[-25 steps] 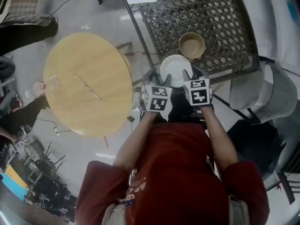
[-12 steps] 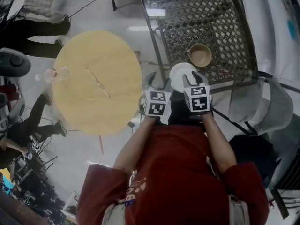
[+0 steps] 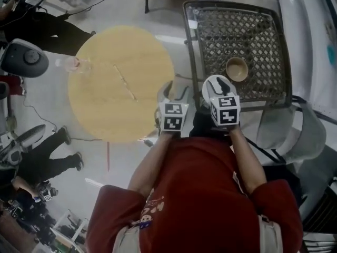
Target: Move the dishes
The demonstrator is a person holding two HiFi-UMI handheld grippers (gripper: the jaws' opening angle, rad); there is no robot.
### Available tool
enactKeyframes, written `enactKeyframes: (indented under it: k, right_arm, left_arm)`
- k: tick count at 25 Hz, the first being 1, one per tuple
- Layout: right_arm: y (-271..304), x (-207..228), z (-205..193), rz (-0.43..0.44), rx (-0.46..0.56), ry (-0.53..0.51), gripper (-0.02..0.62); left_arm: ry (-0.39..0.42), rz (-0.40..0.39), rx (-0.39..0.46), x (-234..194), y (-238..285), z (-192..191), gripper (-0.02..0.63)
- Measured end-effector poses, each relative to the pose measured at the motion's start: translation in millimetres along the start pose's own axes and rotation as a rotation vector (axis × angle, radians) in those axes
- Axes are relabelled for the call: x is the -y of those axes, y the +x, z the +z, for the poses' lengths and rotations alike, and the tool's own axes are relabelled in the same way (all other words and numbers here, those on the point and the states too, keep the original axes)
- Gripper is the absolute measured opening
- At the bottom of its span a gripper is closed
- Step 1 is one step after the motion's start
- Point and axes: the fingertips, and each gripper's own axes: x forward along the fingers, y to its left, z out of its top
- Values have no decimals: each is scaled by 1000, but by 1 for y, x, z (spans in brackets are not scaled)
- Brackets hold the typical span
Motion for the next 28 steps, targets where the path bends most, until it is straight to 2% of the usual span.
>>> enactKeyframes:
  k: [10,17,22,28]
  right_arm:
    - [5,-64,51,110,124,-120,144]
    - [-4,-128,89,208,274,-181,143]
    - [-10,-176,116,280,402,-217,143]
    - [-21,-229,140,338,509,-275,143]
  left_arm:
    - [-88,132,145,-59,-48,9,253]
    - [-128,254,253,-104,-97,9,244]
    - [-154,415,396,-147,-149,8,215]
    - [-123,536,511,-185,-207,8,198]
